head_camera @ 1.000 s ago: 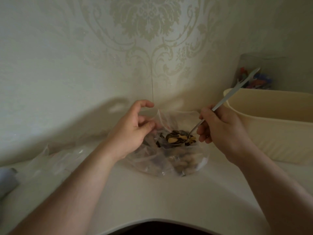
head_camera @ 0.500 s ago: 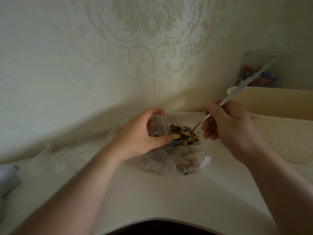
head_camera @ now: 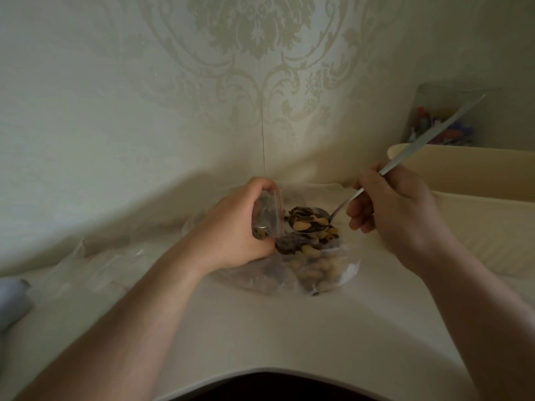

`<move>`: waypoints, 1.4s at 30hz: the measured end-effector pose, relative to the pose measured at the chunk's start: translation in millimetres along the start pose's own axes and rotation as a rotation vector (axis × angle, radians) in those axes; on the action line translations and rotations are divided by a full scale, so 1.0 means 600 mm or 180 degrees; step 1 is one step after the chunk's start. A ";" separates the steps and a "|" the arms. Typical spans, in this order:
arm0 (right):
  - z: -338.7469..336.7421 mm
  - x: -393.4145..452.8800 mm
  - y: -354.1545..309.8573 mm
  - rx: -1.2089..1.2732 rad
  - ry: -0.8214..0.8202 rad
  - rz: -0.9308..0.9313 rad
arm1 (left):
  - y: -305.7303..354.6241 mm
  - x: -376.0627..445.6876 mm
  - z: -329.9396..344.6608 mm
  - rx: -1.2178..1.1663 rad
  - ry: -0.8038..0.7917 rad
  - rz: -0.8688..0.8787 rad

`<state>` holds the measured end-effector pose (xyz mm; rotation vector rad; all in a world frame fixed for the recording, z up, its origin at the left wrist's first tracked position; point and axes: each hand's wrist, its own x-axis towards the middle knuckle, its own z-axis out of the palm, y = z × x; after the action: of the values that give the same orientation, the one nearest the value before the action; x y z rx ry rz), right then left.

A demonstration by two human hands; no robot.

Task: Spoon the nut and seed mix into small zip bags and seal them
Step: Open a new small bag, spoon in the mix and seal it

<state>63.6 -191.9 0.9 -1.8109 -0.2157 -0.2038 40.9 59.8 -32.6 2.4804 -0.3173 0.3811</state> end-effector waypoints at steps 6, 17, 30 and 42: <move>0.001 -0.002 -0.002 0.0029 0.0035 0.0009 | -0.002 0.001 0.004 -0.0111 0.0017 0.0149; -0.015 0.004 -0.031 0.0087 0.0061 -0.0048 | 0.008 0.004 0.010 -0.0419 0.0075 -0.0091; -0.002 0.005 -0.112 -0.1167 -0.0311 -0.0857 | 0.018 0.007 0.019 -0.0913 -0.0294 -0.0446; 0.023 -0.012 -0.130 -0.2135 -0.0809 -0.1776 | 0.032 0.001 0.027 -0.0853 0.0106 -0.0684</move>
<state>37.1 -160.0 69.0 -2.4054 -0.9252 -0.4804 38.8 35.1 -35.1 2.2150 -0.0795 0.2707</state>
